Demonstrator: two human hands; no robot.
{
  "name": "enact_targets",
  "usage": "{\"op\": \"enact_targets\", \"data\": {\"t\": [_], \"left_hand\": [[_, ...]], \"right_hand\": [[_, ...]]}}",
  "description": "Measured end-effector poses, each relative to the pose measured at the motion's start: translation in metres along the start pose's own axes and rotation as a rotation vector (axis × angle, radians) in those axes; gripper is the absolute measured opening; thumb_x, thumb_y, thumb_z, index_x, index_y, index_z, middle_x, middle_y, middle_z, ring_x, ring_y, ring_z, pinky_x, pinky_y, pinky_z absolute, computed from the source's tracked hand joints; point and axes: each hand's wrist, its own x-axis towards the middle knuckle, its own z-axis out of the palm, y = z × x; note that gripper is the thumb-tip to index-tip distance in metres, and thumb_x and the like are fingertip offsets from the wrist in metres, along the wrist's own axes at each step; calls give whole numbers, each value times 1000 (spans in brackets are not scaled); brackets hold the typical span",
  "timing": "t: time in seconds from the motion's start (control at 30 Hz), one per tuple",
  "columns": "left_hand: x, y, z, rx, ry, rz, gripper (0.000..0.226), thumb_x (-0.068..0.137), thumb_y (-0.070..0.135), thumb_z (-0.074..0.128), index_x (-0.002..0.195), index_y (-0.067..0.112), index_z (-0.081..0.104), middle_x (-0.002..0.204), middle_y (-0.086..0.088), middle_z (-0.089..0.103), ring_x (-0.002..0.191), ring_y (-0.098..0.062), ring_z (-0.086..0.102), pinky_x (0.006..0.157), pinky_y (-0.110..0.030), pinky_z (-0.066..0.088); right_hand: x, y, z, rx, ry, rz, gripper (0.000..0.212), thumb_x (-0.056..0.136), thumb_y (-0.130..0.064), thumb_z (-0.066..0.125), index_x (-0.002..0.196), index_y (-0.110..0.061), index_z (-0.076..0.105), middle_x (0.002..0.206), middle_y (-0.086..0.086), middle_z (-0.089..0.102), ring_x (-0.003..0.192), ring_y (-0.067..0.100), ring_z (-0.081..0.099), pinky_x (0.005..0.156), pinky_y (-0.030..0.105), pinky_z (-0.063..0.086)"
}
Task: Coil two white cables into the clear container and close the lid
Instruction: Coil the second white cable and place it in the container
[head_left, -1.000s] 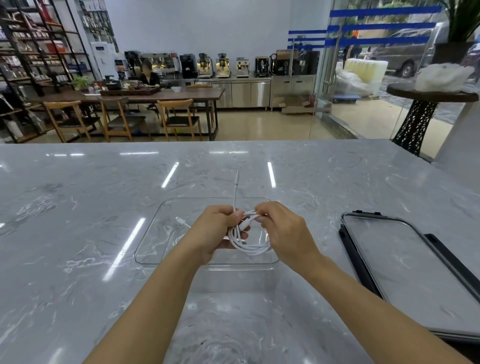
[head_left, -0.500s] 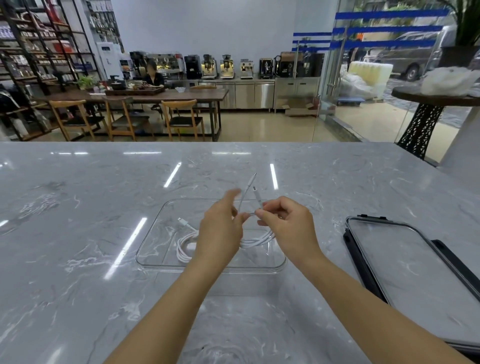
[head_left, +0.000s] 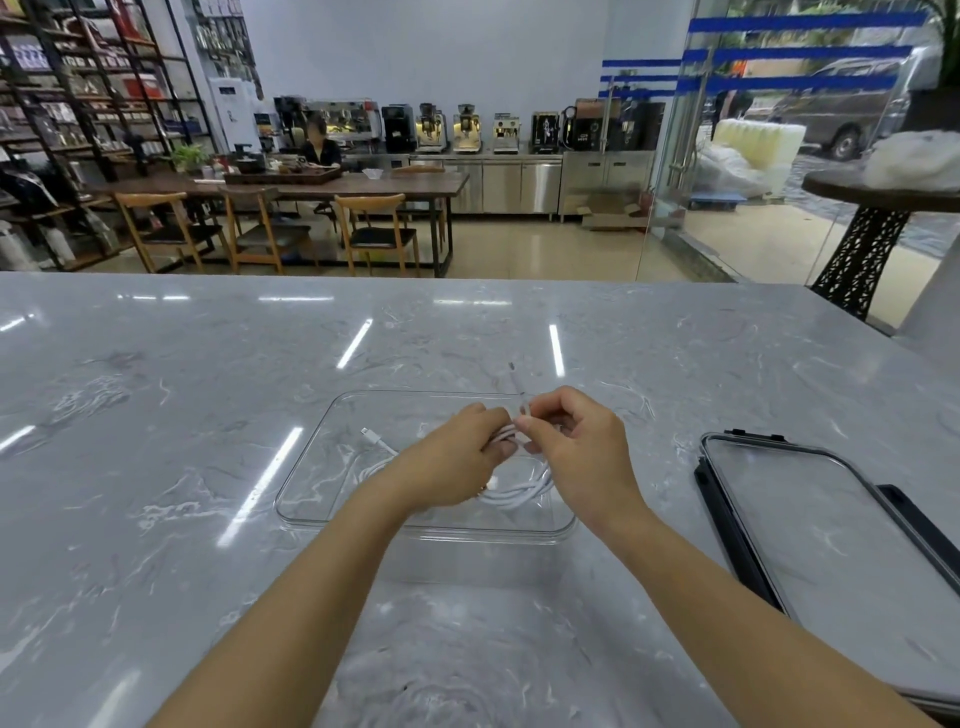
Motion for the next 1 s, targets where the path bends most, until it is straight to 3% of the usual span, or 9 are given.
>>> {"op": "enact_targets", "data": {"t": [0.07,0.13,0.23,0.33,0.4,0.5,0.67,0.83,1.0], "left_hand": [[0,-2,-5,-143,-11,10,22,86,14,58,73,22,43,81,4,39,67,-11,42,60,-16,42],[1,-5,-8,-178,15,5,27,76,7,66,69,19,43,80,3,38,65,-13,41,56,-21,41],[3,-2,-3,40,129,-34,28,71,24,74,66,15,47,76,6,35,62,-11,40,58,-30,37],[3,-5,2,399,335,33,43,76,52,62,60,17,43,71,6,34,58,-13,36,53,-28,26],[-2,-8,3,580,430,151,44,80,56,54,64,16,47,70,4,41,57,-18,40,53,-28,25],[-5,-12,6,635,554,265,41,80,51,55,71,12,61,57,-1,59,44,-26,53,46,-25,24],[-1,-21,12,422,516,207,32,92,47,40,98,23,61,73,0,69,68,-26,61,53,-29,29],[-3,-23,14,486,502,285,37,93,46,34,120,34,55,80,2,70,69,-23,63,53,-27,30],[-4,-13,16,755,699,414,31,79,18,69,107,6,67,64,-1,69,40,-21,58,34,-21,31]], "right_hand": [[1,-1,3,-88,-8,-45,13,83,-11,64,73,-17,58,72,-5,59,73,18,58,71,22,50],[0,-3,4,-169,-30,-82,9,86,-15,61,78,-14,56,70,-6,56,69,15,54,68,23,44],[2,-5,5,-140,-70,-52,9,87,-13,59,80,-12,53,70,2,60,69,18,62,65,29,51],[5,-6,4,-87,-113,9,14,86,-11,60,75,-14,53,67,2,59,64,14,65,60,31,56],[7,-6,2,-74,-115,43,19,84,-10,63,69,-18,53,65,2,59,57,6,62,56,24,55],[14,-9,0,-36,-113,79,18,82,-10,65,68,-15,55,66,8,61,56,14,61,56,28,52],[20,-11,-1,34,-145,109,16,80,-7,67,67,-11,56,64,8,59,58,22,59,62,41,53],[18,-7,-2,100,-148,146,17,78,-5,67,66,-10,57,63,8,60,55,14,58,54,22,50],[19,-13,-1,193,-125,166,18,81,-4,65,67,-12,56,62,3,61,56,7,62,56,15,47]]}}
